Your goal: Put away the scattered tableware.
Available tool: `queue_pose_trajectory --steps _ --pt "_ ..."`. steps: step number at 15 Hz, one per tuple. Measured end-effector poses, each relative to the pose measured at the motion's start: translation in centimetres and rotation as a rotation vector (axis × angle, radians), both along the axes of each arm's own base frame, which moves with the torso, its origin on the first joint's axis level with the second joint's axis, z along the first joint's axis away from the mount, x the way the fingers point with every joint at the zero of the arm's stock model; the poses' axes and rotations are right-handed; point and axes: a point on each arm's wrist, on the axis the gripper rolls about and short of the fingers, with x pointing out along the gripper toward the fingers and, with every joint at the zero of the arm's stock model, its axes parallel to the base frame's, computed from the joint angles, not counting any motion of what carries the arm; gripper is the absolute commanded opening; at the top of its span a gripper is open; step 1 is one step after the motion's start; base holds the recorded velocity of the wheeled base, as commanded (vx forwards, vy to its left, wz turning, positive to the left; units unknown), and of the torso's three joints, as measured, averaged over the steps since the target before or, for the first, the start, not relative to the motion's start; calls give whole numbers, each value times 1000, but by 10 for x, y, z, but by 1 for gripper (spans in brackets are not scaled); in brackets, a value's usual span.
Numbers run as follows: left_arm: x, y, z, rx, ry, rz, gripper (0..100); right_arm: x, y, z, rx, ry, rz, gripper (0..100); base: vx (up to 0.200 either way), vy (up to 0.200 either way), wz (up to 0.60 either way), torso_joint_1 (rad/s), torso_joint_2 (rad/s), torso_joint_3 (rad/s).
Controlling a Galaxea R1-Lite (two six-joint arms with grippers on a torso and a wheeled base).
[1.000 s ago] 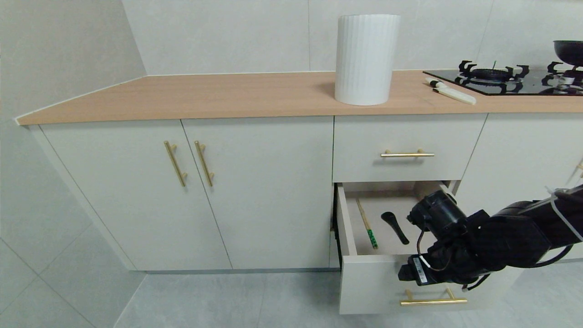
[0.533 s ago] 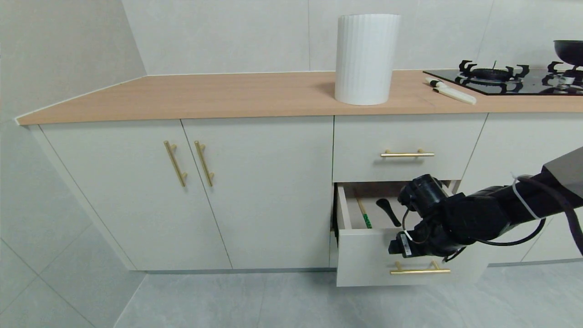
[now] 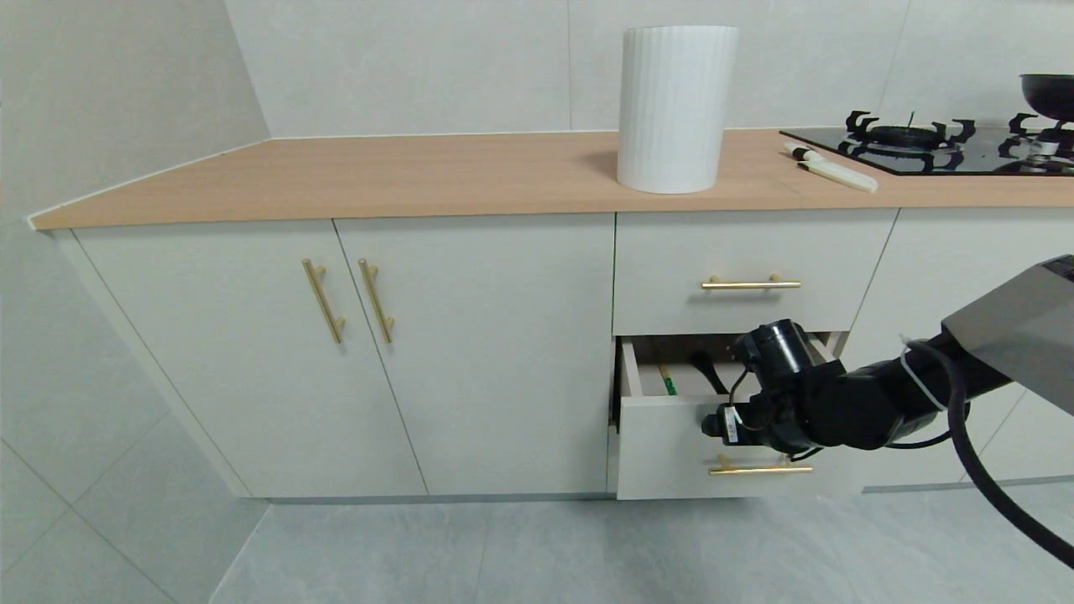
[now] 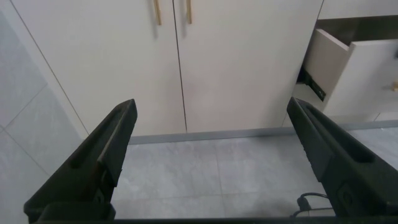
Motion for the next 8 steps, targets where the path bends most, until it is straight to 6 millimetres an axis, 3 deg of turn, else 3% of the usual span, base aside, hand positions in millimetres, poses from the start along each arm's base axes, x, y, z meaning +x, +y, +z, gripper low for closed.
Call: queue_pose_trajectory --steps 8 --pt "0 0 0 0 0 0 100 31 -2 -29 43 -183 -72 100 0 0 0 0 0 0"
